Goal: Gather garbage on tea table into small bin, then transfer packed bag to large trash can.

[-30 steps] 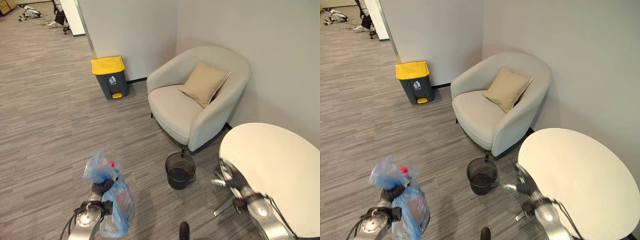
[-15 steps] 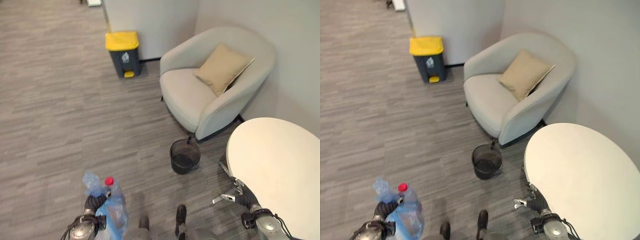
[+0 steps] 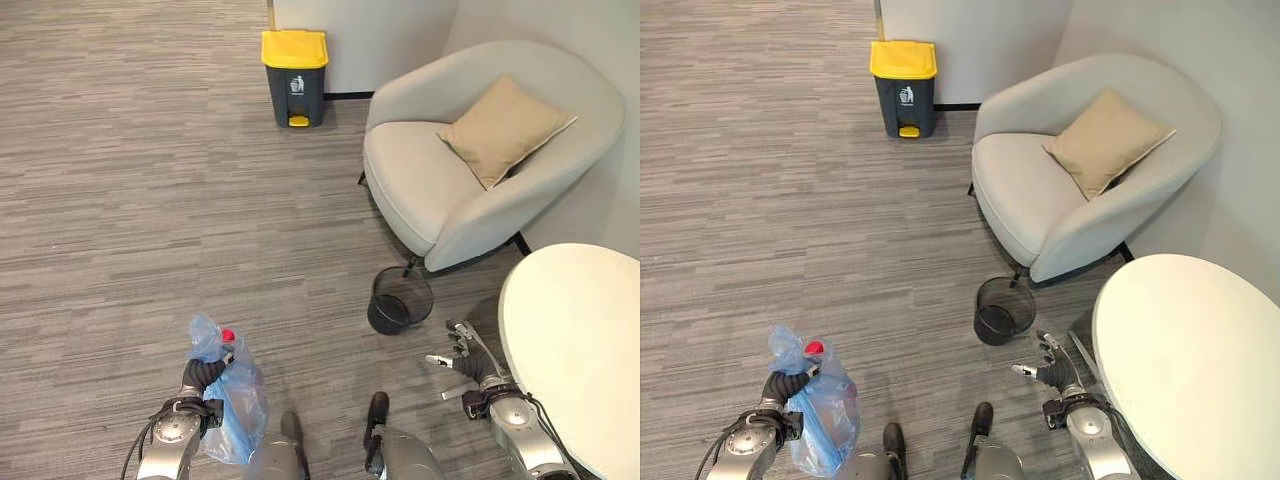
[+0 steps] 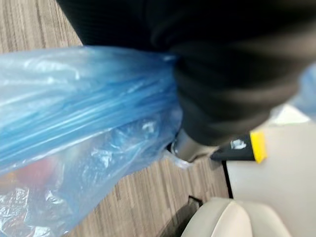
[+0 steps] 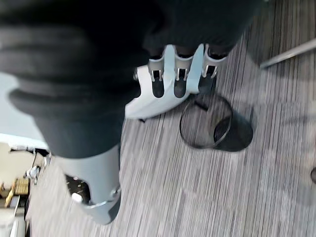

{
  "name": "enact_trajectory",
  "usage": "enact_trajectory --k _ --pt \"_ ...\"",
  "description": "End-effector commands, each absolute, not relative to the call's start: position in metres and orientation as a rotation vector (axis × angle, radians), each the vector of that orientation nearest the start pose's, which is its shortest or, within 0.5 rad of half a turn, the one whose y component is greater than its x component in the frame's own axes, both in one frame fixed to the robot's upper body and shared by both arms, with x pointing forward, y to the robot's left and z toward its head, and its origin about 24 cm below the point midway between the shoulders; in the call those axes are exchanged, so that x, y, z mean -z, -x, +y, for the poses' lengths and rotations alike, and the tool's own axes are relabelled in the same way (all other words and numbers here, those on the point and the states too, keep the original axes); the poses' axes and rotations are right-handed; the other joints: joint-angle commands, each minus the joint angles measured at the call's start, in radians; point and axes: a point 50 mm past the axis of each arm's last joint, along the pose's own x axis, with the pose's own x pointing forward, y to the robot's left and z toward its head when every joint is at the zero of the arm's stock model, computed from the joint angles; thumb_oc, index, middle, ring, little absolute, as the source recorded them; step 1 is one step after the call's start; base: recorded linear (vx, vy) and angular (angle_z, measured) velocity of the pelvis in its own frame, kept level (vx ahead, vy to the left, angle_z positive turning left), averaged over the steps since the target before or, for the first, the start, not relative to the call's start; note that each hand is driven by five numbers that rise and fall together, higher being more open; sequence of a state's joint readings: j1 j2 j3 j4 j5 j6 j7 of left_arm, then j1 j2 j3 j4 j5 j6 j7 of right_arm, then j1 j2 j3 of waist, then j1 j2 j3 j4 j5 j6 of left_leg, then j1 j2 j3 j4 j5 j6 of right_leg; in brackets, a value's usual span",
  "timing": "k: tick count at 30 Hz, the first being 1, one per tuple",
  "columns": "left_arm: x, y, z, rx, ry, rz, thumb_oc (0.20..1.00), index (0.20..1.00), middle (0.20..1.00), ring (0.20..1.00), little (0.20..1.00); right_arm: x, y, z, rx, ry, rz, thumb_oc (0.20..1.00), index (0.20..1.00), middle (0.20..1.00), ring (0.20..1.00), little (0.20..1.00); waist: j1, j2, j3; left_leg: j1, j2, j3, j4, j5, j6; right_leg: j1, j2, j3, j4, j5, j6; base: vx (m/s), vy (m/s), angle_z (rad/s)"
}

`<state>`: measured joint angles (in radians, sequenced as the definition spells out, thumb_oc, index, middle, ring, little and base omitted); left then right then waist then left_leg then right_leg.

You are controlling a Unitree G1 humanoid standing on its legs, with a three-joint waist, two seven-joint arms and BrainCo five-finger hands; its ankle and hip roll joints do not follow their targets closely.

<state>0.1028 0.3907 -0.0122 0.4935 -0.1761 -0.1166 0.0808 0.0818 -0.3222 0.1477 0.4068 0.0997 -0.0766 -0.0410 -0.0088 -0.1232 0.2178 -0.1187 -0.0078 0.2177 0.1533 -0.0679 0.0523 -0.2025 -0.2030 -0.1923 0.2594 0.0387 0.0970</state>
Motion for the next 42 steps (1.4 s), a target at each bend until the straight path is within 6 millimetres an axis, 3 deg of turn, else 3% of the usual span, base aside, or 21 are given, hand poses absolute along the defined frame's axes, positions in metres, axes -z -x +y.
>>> enact_trajectory --k 1,4,7,10,14,16,20,21,25,26,29,33,36,39,41,42 --pt "0.029 -0.205 0.277 -0.207 -0.293 0.329 0.2 0.2 0.2 0.2 0.2 0.034 -0.225 -0.214 0.009 0.237 0.315 1.0 1.0 1.0 1.0 1.0 -0.002 0.035 0.006 0.033 -0.009 -0.073 -0.001 -0.096 -0.009 -0.023 0.077 0.052 0.072 -0.105 0.018 0.22 0.076 0.63" --pt "0.031 -0.206 0.274 -0.195 -0.291 0.339 0.2 0.2 0.2 0.2 0.2 0.033 -0.226 -0.215 0.013 0.237 0.313 1.0 1.0 1.0 1.0 1.0 -0.013 0.037 0.021 0.08 -0.027 -0.105 -0.024 -0.118 -0.006 -0.086 0.083 0.033 0.028 -0.073 0.016 0.25 0.029 0.57" --pt "0.033 -0.206 0.273 -0.204 -0.281 0.347 0.2 0.2 0.2 0.2 0.2 0.034 -0.225 -0.218 0.018 0.241 0.324 1.0 1.0 1.0 1.0 1.0 -0.028 0.035 0.03 0.144 -0.055 -0.145 -0.024 -0.166 -0.014 -0.143 0.077 0.0 -0.091 -0.014 0.038 0.39 -0.022 0.26" --pt "0.035 -0.206 0.272 -0.205 -0.281 0.349 0.2 0.2 0.2 0.2 0.2 0.036 -0.222 -0.22 0.024 0.25 0.336 1.0 1.0 1.0 1.0 1.0 -0.041 0.035 0.025 0.201 -0.063 -0.179 -0.035 -0.2 -0.027 -0.177 0.07 -0.037 -0.125 0.013 0.049 0.36 -0.079 0.35" --pt "0.037 -0.2 0.269 -0.188 -0.282 0.359 0.2 0.2 0.2 0.2 0.2 0.039 -0.213 -0.226 0.036 0.254 0.351 1.0 1.0 1.0 1.0 1.0 -0.059 0.049 -0.013 0.256 -0.038 -0.204 -0.023 -0.244 -0.059 -0.131 0.074 -0.027 -0.114 0.0 0.023 0.39 -0.141 0.54" --pt "0.039 -0.197 0.268 -0.186 -0.277 0.367 0.2 0.2 0.2 0.2 0.2 0.039 -0.211 -0.229 0.042 0.258 0.355 1.0 1.0 1.0 1.0 1.0 -0.068 0.061 -0.033 0.26 -0.008 -0.204 0.008 -0.225 -0.087 -0.115 0.081 -0.031 -0.107 -0.013 0.01 0.35 -0.191 0.5" --pt "0.039 -0.196 0.267 -0.181 -0.257 0.36 0.2 0.2 0.2 0.2 0.2 0.039 -0.209 -0.238 0.064 0.264 0.36 1.0 1.0 1.0 1.0 1.0 -0.081 0.071 -0.057 0.196 0.059 -0.175 0.198 -0.087 -0.149 -0.026 0.128 -0.039 -0.137 -0.06 -0.03 0.29 -0.189 0.18" --pt "0.039 -0.199 0.267 -0.188 -0.248 0.359 0.2 0.2 0.2 0.2 0.2 0.039 -0.209 -0.24 0.074 0.269 0.364 1.0 1.0 1.0 1.0 1.0 -0.082 0.058 -0.056 0.159 0.069 -0.155 0.238 -0.063 -0.134 0.006 0.135 -0.029 -0.155 -0.081 -0.045 0.28 -0.141 -0.12" --pt "0.04 -0.201 0.263 -0.168 -0.255 0.363 0.2 0.2 0.2 0.2 0.2 0.036 -0.211 -0.245 0.09 0.272 0.356 1.0 1.0 1.0 1.0 1.0 -0.065 0.034 -0.037 0.039 0.054 -0.121 0.185 -0.146 -0.096 0.063 0.124 -0.008 -0.181 -0.109 -0.039 0.21 -0.054 -0.07" --pt "0.039 -0.202 0.263 -0.162 -0.26 0.362 0.2 0.2 0.2 0.2 0.2 0.036 -0.212 -0.245 0.094 0.271 0.353 1.0 1.0 1.0 1.0 1.0 -0.058 0.029 -0.028 -0.009 0.044 -0.115 0.17 -0.135 -0.095 0.079 0.122 -0.004 -0.189 -0.111 -0.039 0.15 -0.009 -0.12" --pt "0.038 -0.203 0.264 -0.16 -0.268 0.358 0.2 0.2 0.2 0.2 0.2 0.038 -0.212 -0.244 0.103 0.27 0.36 1.0 1.0 1.0 1.0 1.0 -0.028 0.03 -0.006 -0.12 0.013 -0.127 0.098 -0.026 -0.108 0.127 0.143 0.022 -0.221 -0.117 -0.04 0.16 0.02 -0.11" --pt "0.035 -0.203 0.262 -0.146 -0.269 0.347 0.2 0.2 0.2 0.2 0.2 0.042 -0.211 -0.24 0.102 0.264 0.377 1.0 1.0 1.0 1.0 1.0 0.013 0.042 -0.009 -0.181 0.013 -0.14 -0.022 0.098 -0.12 0.202 0.178 0.072 -0.232 -0.155 -0.041 0.32 0.112 -0.32" --pt "0.037 -0.198 0.264 -0.144 -0.277 0.359 0.2 0.2 0.2 0.2 0.2 0.044 -0.211 -0.239 0.092 0.271 0.382 1.0 1.0 1.0 1.0 1.0 0.021 0.039 -0.023 -0.145 0.012 -0.145 -0.041 0.078 -0.103 0.232 0.169 0.088 -0.221 -0.179 -0.033 0.31 0.14 -0.59" --pt "0.035 -0.196 0.27 -0.168 -0.279 0.356 0.2 0.2 0.2 0.2 0.2 0.046 -0.213 -0.229 0.074 0.236 0.381 1.0 1.0 1.0 1.0 1.0 0.035 0.012 -0.042 -0.135 0.0 -0.132 0.013 0.032 -0.074 0.249 0.13 0.117 -0.17 -0.202 -0.013 0.42 0.207 -0.38" --pt "0.032 -0.197 0.274 -0.186 -0.282 0.351 0.2 0.2 0.2 0.2 0.2 0.046 -0.217 -0.222 0.054 0.223 0.381 1.0 1.0 1.0 1.0 1.0 0.046 -0.002 -0.041 -0.115 -0.012 -0.117 0.039 -0.014 -0.038 0.212 0.103 0.142 -0.047 -0.176 0.017 0.36 0.225 -0.37" --pt "0.03 -0.198 0.278 -0.202 -0.292 0.344 0.2 0.2 0.2 0.2 0.2 0.043 -0.222 -0.218 0.042 0.219 0.363 1.0 1.0 1.0 1.0 1.0 0.04 0.003 -0.029 -0.089 -0.021 -0.121 0.042 -0.038 -0.015 0.154 0.099 0.157 0.067 -0.132 0.032 0.33 0.198 -0.27"
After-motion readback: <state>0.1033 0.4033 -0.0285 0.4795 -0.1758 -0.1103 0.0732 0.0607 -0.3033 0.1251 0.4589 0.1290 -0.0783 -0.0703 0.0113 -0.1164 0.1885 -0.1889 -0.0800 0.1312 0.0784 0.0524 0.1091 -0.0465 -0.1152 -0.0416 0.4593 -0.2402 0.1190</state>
